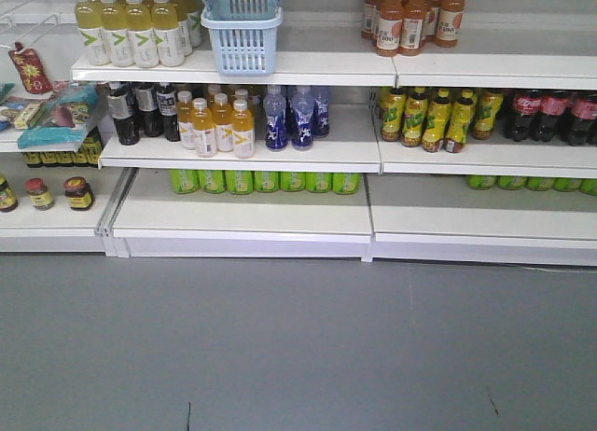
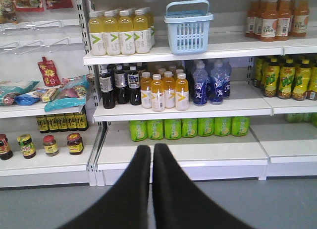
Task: Place coke in basket with both arms
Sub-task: 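Drive the base toward the shelf holding the light-blue basket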
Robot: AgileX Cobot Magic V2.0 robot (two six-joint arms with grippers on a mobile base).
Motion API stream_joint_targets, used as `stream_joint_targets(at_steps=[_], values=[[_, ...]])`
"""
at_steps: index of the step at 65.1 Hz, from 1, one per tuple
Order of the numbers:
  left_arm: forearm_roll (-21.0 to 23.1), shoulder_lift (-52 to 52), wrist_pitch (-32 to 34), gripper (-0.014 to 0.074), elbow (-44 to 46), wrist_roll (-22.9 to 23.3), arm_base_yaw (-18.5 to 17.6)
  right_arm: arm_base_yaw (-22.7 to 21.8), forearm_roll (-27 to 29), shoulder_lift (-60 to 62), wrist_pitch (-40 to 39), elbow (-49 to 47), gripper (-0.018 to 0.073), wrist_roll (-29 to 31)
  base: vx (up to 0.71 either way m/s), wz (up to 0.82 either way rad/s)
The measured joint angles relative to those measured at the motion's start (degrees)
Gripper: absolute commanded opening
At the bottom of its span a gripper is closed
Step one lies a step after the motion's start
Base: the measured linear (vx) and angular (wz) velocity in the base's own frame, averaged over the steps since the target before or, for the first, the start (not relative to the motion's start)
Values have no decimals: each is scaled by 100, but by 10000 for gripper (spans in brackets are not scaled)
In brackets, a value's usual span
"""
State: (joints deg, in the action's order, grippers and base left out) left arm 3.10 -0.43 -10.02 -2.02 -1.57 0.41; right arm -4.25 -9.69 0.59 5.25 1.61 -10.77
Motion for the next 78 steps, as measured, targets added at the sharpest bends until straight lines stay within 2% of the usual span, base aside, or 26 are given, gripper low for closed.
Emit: stream_joint_targets(at_steps=[29,78], values=[[0,0,0,-6,0,0,-7,0,0,0,0,0,-5,0,14,14],[0,0,0,-6,0,0,-7,0,0,0,0,0,-5,0,17,-7]])
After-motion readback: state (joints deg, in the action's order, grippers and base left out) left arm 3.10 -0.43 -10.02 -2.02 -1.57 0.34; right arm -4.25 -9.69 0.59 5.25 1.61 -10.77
